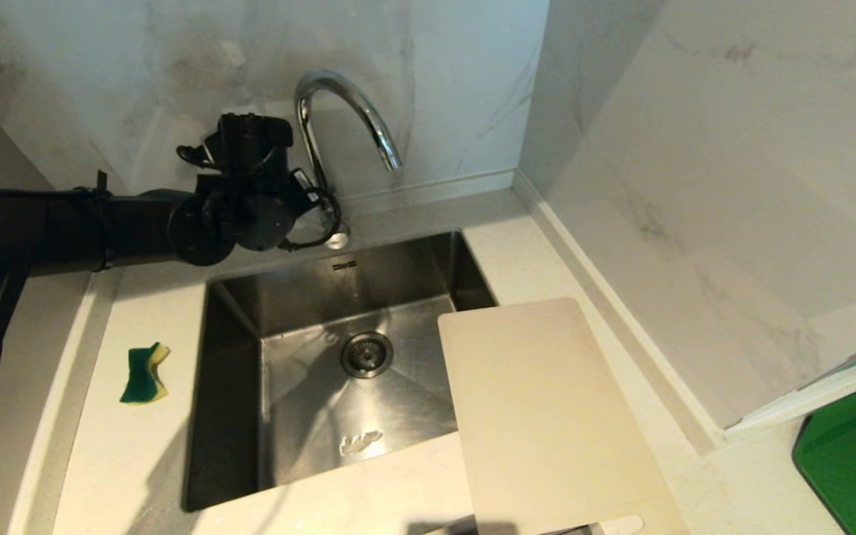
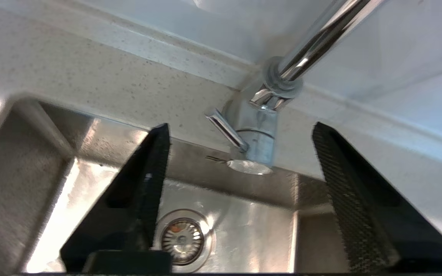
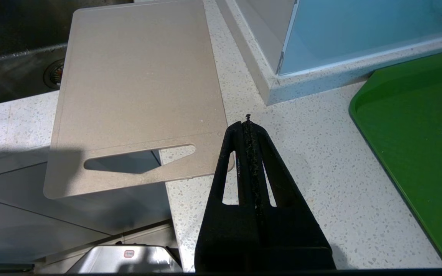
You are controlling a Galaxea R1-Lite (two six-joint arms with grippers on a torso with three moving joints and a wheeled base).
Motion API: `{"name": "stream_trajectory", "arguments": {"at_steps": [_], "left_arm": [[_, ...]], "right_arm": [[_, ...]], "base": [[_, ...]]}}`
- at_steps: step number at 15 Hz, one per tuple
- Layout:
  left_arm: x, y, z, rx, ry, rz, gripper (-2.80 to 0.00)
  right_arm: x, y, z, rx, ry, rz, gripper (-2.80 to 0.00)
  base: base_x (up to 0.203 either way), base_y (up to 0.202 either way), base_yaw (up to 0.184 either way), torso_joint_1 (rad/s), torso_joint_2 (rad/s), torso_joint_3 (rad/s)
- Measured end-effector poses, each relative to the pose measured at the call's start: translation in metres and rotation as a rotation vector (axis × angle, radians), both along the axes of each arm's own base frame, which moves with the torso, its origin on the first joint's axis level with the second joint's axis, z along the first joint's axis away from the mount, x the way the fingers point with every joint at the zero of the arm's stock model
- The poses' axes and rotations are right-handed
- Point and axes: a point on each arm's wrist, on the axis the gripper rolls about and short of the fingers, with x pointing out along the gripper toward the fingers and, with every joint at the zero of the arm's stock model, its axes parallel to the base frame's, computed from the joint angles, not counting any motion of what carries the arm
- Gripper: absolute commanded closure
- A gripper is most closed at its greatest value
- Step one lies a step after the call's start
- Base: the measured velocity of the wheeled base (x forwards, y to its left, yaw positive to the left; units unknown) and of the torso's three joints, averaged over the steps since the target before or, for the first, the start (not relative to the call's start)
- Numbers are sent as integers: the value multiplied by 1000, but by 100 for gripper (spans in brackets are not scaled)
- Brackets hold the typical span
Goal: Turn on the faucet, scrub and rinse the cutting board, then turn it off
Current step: Turn on the tap
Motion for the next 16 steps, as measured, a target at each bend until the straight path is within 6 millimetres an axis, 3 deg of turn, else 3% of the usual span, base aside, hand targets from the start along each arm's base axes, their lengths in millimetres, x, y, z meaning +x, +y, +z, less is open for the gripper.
{"name": "stream_trajectory", "arguments": {"at_steps": [8, 16], "left_arm": [[15, -23, -33, -49, -67, 190, -280], [22, -27, -52, -91, -53, 190, -280]], "right_arm": [[0, 0, 0, 0, 0, -1, 0], [0, 0, 0, 0, 0, -1, 0]], "base": [[0, 0, 0, 0, 0, 0], [0, 0, 0, 0, 0, 0]]}}
